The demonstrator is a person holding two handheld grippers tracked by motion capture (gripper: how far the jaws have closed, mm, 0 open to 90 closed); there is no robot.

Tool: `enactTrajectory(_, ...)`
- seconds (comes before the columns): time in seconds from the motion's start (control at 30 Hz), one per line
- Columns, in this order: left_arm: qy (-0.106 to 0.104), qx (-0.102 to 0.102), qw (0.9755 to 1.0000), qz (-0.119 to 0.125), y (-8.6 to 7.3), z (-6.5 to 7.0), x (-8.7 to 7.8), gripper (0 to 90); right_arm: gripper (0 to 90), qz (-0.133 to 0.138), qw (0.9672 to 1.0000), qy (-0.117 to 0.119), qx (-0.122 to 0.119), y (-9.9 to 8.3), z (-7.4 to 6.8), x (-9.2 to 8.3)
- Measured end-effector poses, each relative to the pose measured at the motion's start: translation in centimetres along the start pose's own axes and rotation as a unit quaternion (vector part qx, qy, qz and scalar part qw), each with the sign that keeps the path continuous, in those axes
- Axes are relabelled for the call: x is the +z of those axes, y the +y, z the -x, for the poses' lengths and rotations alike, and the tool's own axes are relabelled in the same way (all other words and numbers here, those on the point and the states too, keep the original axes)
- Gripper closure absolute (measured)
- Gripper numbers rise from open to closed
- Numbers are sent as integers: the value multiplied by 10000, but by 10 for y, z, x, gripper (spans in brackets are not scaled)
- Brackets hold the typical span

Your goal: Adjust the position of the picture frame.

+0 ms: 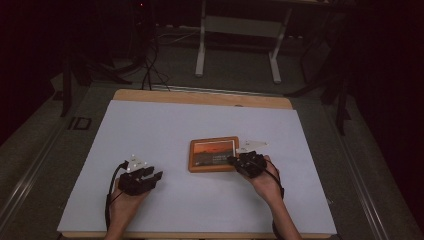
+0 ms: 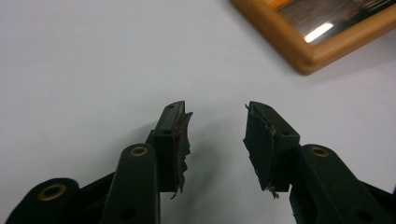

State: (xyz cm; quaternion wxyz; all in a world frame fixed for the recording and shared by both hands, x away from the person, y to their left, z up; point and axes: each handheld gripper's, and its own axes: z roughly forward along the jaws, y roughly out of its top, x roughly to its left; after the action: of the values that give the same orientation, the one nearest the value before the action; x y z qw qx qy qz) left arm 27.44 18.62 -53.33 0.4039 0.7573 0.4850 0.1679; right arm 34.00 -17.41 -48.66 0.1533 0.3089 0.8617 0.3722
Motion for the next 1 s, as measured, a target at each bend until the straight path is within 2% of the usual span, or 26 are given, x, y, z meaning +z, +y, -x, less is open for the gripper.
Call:
enactTrajectory(0.07,-94,11,9999,-37,2,-1,2,581,871,-10,10000,14,-67,1,-2,0)
enactTrajectory(0.13,-66,113,9999,-97,6,0,3,581,867,8,9999,56,-110,2,-5,1)
enactTrajectory(0.2,-159,176,9997,-55,11,2,4,596,868,27,9998,111,-165,2,-9,0)
enactTrajectory(0.37,-317,407,9987,24,29,7,14,701,884,16,9994,202,-291,-3,-19,-1)
enactTrajectory(0.6,-423,684,9968,-35,52,9,35,888,897,-15,9990,259,-364,-12,-24,-6)
enactTrajectory(0.73,-370,748,9965,8,67,6,50,894,897,-39,9990,280,-341,-17,-24,-6)
enactTrajectory(0.87,-378,980,9945,40,83,6,67,895,897,-44,9990,314,-318,-21,-24,-7)
enactTrajectory(1.0,-370,996,9943,-19,98,5,88,895,897,-67,9990,311,-304,-25,-24,-7)
